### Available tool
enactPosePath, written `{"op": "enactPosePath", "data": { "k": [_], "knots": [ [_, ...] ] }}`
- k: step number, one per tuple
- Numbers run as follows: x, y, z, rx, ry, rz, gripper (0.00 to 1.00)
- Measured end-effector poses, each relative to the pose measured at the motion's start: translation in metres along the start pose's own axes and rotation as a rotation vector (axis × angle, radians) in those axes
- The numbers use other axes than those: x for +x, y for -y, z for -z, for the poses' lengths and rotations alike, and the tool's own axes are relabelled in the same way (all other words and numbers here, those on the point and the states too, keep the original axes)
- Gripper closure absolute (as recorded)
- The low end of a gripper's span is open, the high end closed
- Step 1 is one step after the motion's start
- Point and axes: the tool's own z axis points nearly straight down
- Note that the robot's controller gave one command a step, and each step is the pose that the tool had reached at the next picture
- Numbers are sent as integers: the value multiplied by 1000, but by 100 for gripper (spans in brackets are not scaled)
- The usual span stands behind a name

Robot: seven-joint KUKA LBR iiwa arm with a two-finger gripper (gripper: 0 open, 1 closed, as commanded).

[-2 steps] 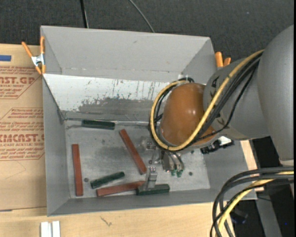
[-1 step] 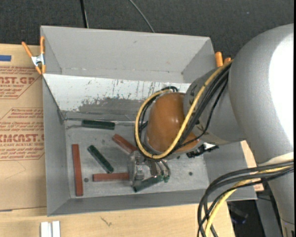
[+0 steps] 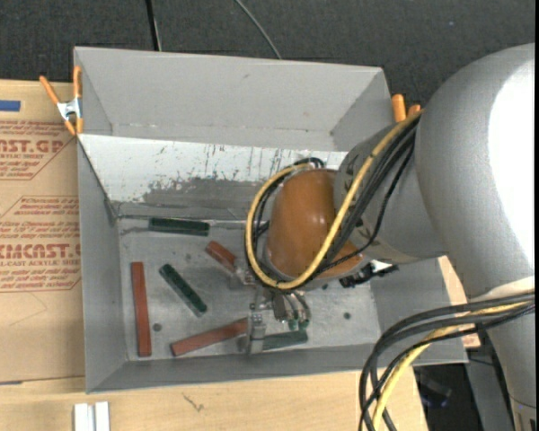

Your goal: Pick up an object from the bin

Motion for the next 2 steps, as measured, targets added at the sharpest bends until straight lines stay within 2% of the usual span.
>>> {"op": "enactPosePath", "data": {
  "k": [1, 2],
  "knots": [
    [1, 0, 1, 0, -5, 0, 100],
    [1, 0, 1, 0, -5, 0, 100]
  ]
}}
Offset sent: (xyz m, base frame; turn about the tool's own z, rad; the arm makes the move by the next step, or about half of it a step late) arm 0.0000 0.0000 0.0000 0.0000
